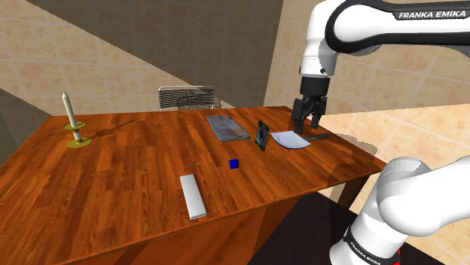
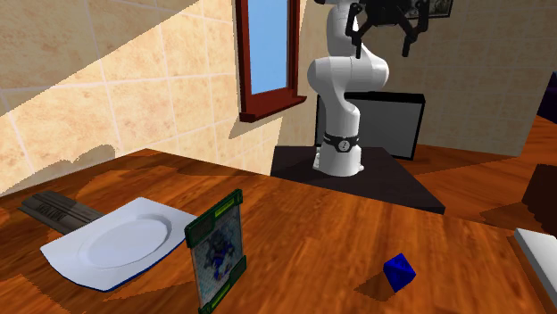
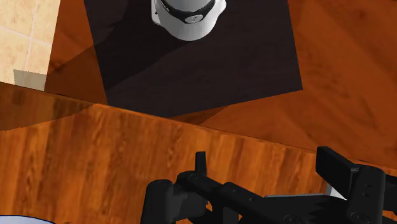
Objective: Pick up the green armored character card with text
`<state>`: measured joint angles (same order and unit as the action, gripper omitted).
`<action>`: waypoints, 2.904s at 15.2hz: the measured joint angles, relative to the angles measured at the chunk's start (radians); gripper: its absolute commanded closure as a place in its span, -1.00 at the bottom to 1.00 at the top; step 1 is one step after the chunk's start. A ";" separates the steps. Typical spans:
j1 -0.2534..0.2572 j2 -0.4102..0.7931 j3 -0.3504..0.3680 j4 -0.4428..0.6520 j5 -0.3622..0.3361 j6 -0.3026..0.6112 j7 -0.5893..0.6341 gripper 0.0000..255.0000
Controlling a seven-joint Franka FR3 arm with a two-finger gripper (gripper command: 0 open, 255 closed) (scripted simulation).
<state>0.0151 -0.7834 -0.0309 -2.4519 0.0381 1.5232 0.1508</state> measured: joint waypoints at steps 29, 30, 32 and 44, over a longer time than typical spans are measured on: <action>-1.005 0.865 0.667 -0.422 0.050 2.460 -0.247 -1.00; -1.002 0.944 0.659 -0.383 0.069 2.536 -0.295 -1.00; -0.996 1.066 0.635 -0.305 0.065 2.656 -0.347 -1.00; -0.961 1.334 0.563 -0.178 0.009 2.870 -0.433 1.00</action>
<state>-0.9458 0.5509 0.5322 -2.6302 0.0470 4.3935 -0.2822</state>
